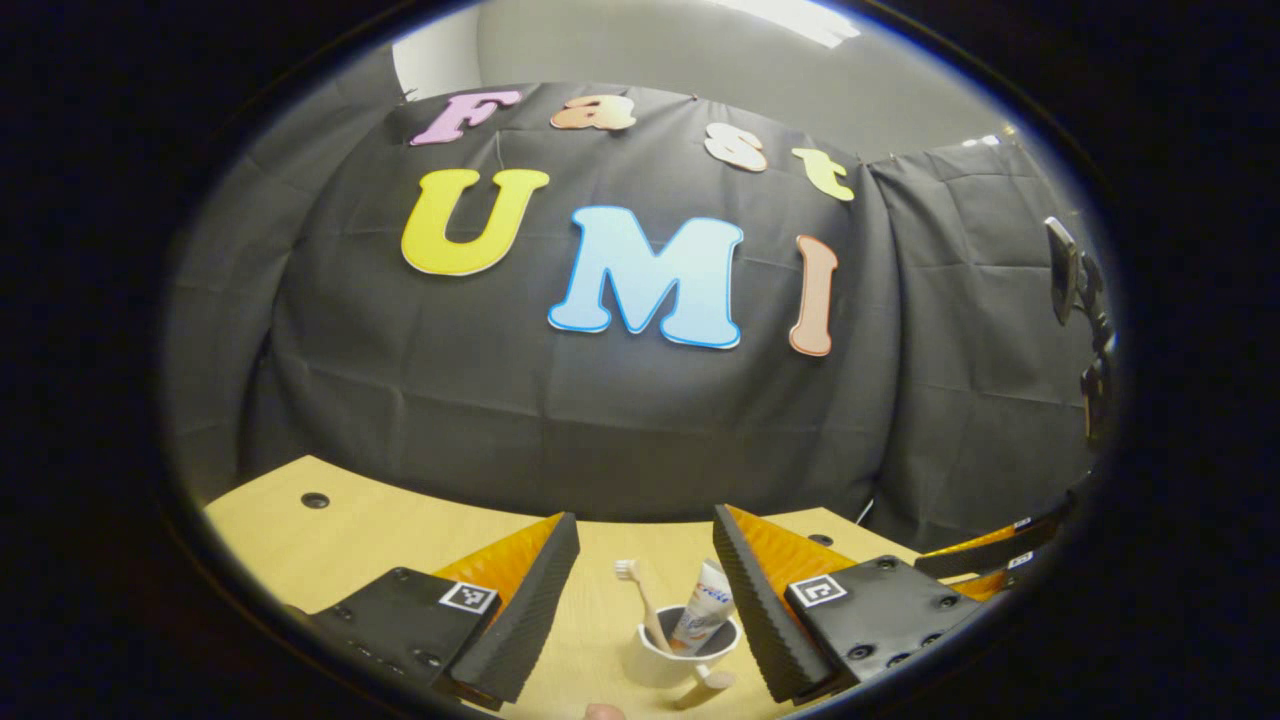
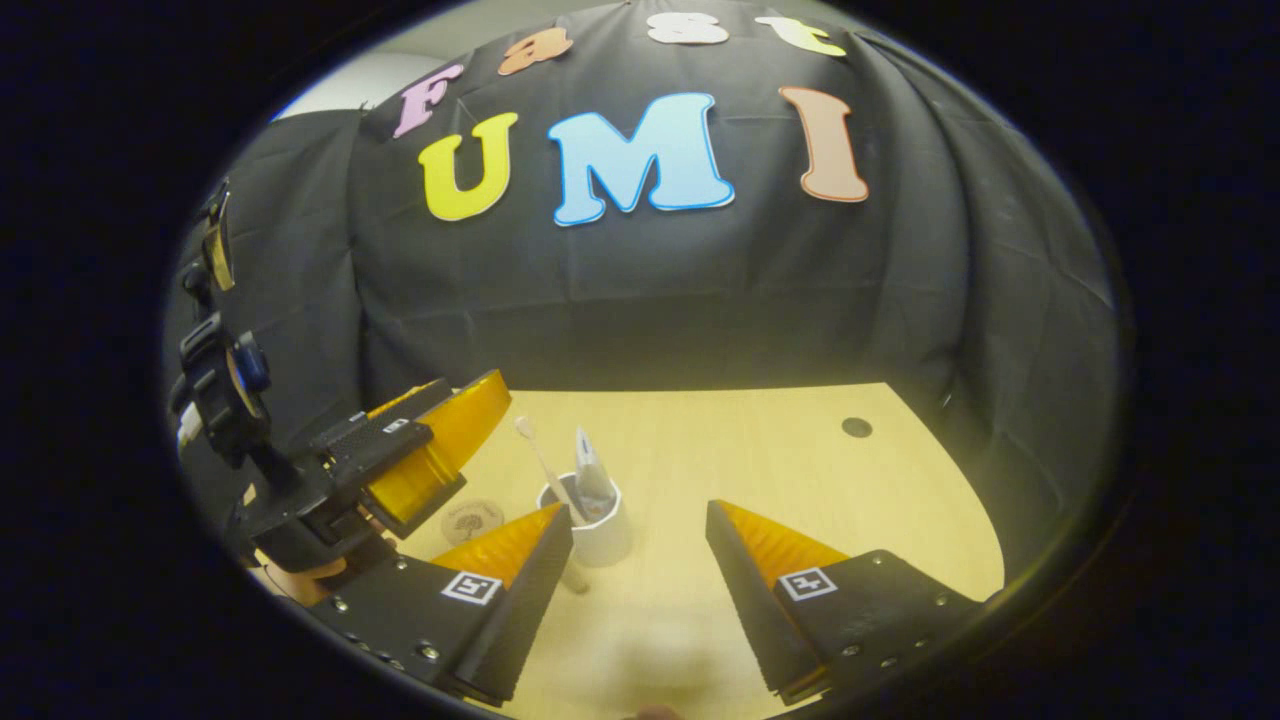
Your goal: Put the toothbrush and toothpaste on the desktop into the cup, then pick up the cup and place it on the coaster on the desktop.
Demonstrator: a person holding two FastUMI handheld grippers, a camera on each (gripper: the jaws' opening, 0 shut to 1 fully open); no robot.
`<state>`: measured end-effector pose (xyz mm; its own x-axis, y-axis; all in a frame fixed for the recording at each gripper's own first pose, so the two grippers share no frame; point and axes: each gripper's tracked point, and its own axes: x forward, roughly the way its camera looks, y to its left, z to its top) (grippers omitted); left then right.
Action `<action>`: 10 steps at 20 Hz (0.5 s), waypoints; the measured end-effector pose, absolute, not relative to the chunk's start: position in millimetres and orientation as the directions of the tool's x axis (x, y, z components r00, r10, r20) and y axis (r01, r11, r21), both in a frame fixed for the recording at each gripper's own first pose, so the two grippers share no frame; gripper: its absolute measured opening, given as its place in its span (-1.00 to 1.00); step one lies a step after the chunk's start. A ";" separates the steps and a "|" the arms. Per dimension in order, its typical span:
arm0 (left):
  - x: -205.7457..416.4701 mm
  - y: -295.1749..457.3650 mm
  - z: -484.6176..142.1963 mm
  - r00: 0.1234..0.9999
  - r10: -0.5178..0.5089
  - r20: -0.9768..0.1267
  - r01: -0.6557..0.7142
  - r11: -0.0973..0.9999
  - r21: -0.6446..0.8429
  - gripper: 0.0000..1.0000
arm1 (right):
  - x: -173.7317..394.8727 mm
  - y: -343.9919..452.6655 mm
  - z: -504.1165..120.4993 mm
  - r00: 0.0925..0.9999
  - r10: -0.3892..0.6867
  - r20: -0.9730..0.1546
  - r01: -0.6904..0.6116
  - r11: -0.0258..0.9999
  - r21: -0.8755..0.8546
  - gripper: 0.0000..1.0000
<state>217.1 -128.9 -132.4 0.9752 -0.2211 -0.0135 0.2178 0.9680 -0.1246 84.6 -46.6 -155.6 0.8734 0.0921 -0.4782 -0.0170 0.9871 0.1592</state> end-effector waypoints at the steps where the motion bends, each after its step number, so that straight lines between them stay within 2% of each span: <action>1: 213.6 -123.0 -129.8 0.976 -0.217 -0.015 0.214 0.968 -0.128 0.80 | 87.3 -40.6 -155.8 0.869 0.096 -0.486 -0.024 0.988 0.153 0.70; 5: 200.3 -93.6 -119.0 0.983 -0.181 -0.020 0.178 0.977 -0.120 0.80 | 98.3 -20.3 -166.4 0.841 0.098 -0.532 -0.035 0.991 0.127 0.71; 10: 186.9 -62.7 -108.6 0.989 -0.144 -0.028 0.141 0.986 -0.084 0.80 | 106.0 5.2 -197.0 0.760 0.094 -0.643 -0.035 0.994 0.104 0.72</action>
